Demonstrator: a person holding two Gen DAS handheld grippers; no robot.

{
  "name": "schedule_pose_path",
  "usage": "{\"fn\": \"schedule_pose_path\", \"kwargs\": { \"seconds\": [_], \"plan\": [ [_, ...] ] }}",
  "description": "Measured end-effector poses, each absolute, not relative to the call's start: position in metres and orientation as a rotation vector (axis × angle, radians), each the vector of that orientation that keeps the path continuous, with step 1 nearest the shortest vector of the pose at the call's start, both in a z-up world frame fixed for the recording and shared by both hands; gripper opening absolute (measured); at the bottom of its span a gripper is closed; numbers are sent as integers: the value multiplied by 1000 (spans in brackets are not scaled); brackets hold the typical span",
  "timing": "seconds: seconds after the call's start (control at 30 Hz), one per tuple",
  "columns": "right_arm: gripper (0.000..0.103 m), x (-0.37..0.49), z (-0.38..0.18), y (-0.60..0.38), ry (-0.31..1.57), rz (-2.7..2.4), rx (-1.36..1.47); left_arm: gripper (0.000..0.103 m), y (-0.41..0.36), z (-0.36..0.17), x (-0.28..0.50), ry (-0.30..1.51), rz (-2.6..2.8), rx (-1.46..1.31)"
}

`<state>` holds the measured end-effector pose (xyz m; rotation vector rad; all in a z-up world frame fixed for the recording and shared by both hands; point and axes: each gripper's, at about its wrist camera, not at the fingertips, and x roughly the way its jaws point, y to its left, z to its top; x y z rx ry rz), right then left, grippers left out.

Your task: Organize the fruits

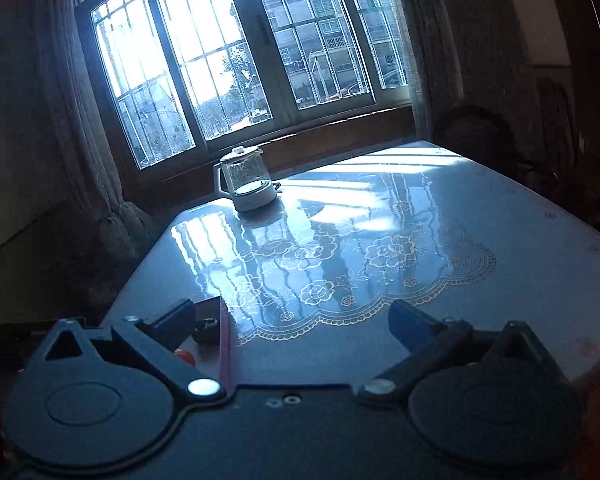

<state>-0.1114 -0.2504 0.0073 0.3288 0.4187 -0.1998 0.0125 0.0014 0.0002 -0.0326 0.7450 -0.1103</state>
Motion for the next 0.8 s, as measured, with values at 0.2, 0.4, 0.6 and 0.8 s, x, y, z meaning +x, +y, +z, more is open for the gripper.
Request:
{"fn": "schedule_pose_path", "kwargs": {
  "seconds": [0.2, 0.4, 0.6, 0.8],
  "plan": [
    [103, -103, 7, -222, 438, -145, 313, 103, 21, 0, 20, 712, -80, -27],
    [103, -96, 10, -211, 454, -112, 286, 103, 25, -2, 27, 710, -68, -3],
    [103, -82, 12, -197, 488, -80, 204, 103, 22, -10, 23, 724, -80, 22],
    [103, -51, 11, -166, 587, -37, 10, 103, 30, -10, 20, 742, -69, 65]
  ]
}}
